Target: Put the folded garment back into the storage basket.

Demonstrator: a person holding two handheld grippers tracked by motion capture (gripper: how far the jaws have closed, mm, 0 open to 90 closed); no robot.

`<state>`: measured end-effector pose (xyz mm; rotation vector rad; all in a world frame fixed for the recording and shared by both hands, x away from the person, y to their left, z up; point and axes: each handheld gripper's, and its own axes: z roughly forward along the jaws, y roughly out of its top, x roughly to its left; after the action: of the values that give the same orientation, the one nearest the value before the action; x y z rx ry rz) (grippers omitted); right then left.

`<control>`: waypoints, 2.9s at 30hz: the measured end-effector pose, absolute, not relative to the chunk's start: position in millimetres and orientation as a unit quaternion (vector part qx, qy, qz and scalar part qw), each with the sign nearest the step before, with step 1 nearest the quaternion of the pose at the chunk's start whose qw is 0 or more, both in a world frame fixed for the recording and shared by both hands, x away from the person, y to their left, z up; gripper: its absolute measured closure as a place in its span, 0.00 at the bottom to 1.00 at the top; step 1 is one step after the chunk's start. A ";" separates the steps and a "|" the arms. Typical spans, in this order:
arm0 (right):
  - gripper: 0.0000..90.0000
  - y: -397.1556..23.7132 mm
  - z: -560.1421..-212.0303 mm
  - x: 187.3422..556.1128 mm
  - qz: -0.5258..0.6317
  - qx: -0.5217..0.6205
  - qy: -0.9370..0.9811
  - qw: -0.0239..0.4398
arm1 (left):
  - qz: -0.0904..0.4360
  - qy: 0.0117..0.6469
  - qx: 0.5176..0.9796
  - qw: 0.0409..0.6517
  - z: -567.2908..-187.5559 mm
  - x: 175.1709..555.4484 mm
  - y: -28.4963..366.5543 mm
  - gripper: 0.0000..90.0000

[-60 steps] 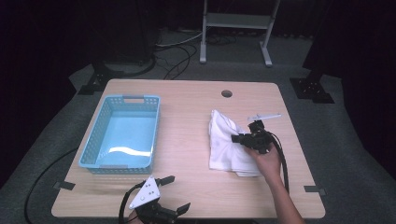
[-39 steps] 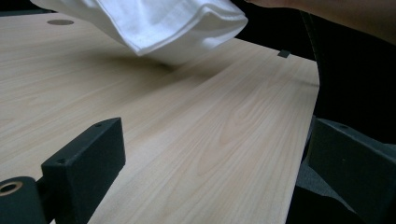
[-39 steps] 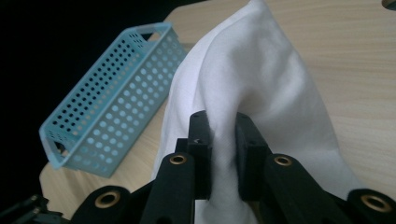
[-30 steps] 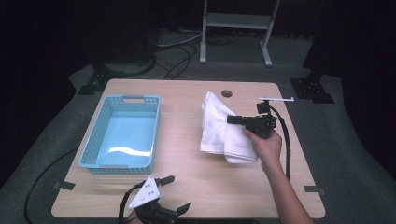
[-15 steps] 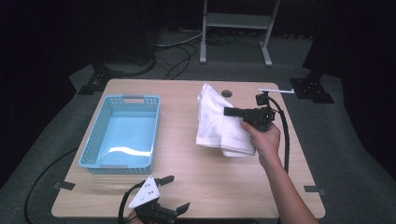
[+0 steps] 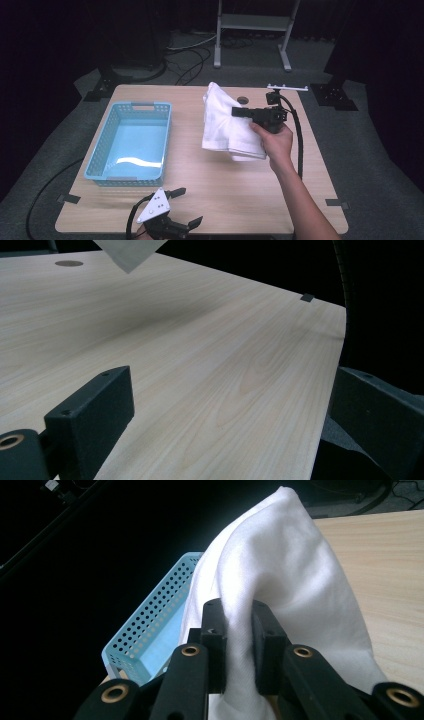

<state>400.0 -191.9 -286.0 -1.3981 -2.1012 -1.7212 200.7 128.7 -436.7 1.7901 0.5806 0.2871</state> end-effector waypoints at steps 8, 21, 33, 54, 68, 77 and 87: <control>0.88 -181.4 -279.9 404.5 -0.571 -0.449 -0.686 0.053 | 0.122 0.249 0.765 0.581 -436.9 200.9 128.8 0.05; 0.88 -163.7 -271.3 411.9 -0.575 -0.442 -0.685 0.062 | 0.122 0.249 0.764 0.582 -436.8 200.7 128.6 0.05; 0.88 -146.6 -268.3 418.1 -0.582 -0.435 -0.683 0.079 | 0.122 0.249 0.765 0.581 -437.1 201.4 129.0 0.05; 0.88 -125.8 -264.4 425.6 -0.583 -0.432 -0.682 0.093 | 0.121 0.249 0.765 0.581 -437.2 201.6 128.7 0.05; 0.88 -104.7 -258.5 428.4 -0.586 -0.416 -0.687 0.108 | 0.121 0.247 0.766 0.580 -437.2 201.8 128.9 0.05; 0.88 -91.2 -259.1 430.4 -0.590 -0.411 -0.685 0.119 | 0.123 0.246 0.767 0.580 -436.9 201.6 128.9 0.05; 0.88 -73.9 -252.6 431.8 -0.593 -0.402 -0.686 0.128 | 0.123 0.248 0.766 0.580 -437.0 202.0 129.8 0.05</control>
<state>431.8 -73.9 -252.6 -1.1681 -1.9963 -1.7242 202.0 129.8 -437.0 1.7910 0.5785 0.2866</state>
